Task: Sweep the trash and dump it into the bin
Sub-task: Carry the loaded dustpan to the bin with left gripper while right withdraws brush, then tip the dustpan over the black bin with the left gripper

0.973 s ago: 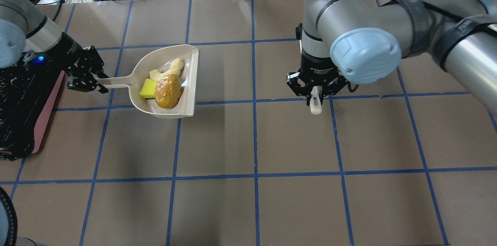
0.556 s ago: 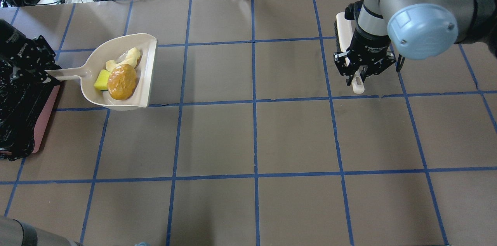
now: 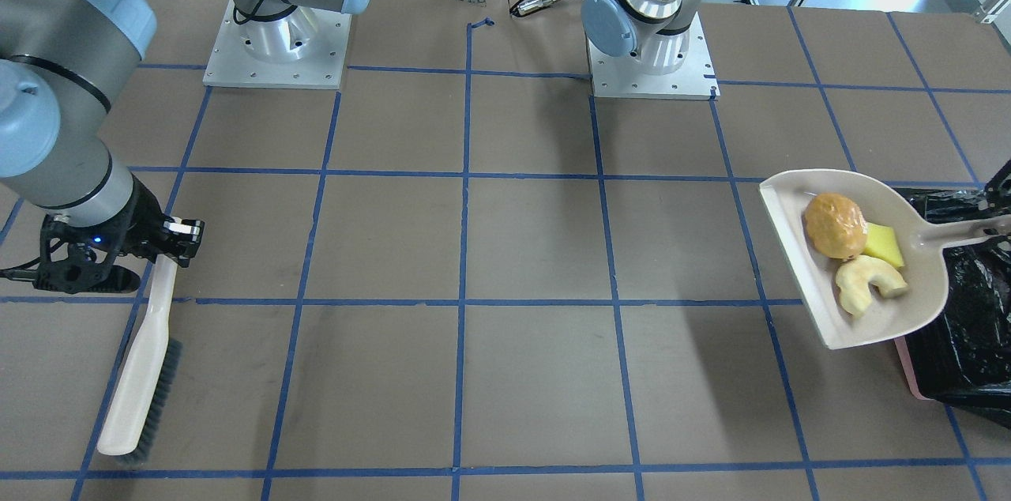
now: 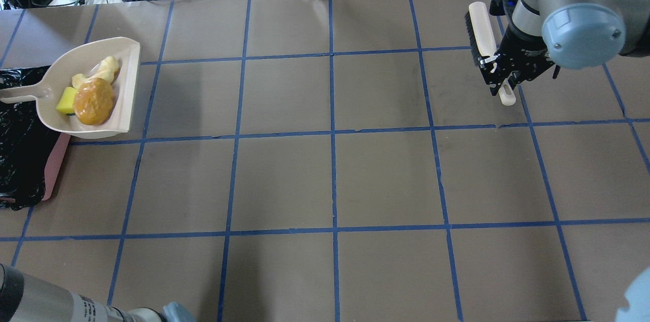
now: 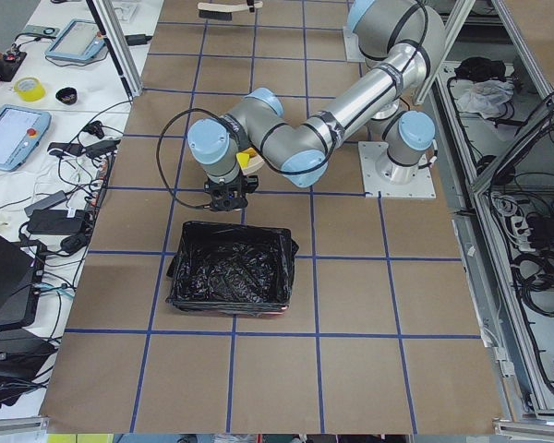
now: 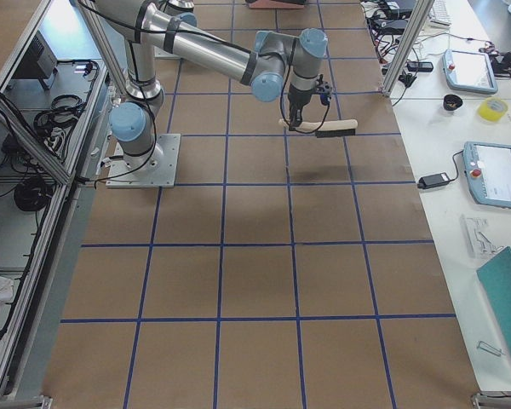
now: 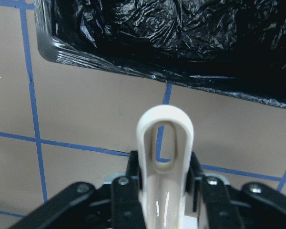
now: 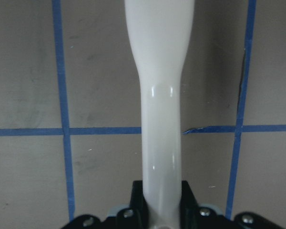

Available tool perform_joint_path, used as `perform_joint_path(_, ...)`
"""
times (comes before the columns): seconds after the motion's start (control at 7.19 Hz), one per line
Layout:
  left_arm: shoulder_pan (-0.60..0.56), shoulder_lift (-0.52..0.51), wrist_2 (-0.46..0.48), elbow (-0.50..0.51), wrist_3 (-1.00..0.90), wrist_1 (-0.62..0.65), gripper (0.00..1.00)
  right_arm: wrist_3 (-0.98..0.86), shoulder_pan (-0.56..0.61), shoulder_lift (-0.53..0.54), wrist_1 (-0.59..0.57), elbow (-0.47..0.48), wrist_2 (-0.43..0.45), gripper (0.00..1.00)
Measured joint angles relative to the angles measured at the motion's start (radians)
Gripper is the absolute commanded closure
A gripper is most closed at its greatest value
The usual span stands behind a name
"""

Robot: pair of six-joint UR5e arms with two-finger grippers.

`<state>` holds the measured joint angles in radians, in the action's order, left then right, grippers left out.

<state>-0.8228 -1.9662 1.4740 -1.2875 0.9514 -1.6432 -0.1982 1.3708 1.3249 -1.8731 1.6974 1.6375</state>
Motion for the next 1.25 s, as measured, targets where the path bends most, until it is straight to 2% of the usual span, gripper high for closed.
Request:
perform_joint_path(0.42,0.055,-0.123,0.007,0.252,-0.006,-0.096,1.0,-0.041,-0.044,-0.042,-0.011,0.001,0.019,1.0)
perform_joint_path(0.69,0.093,-0.202,0.016,0.382,-0.023,-0.134,1.0,-0.077,-0.066,-0.073,-0.02,0.001,0.026,1.0)
perform_joint_path(0.97,0.153,-0.27,0.06,0.472,-0.137,-0.131,1.0,-0.091,-0.102,-0.105,-0.039,0.016,0.028,1.0)
perform_joint_path(1.25,0.208,-0.324,0.091,0.506,-0.254,-0.07,1.0,-0.076,-0.113,-0.107,-0.096,0.083,0.041,1.0)
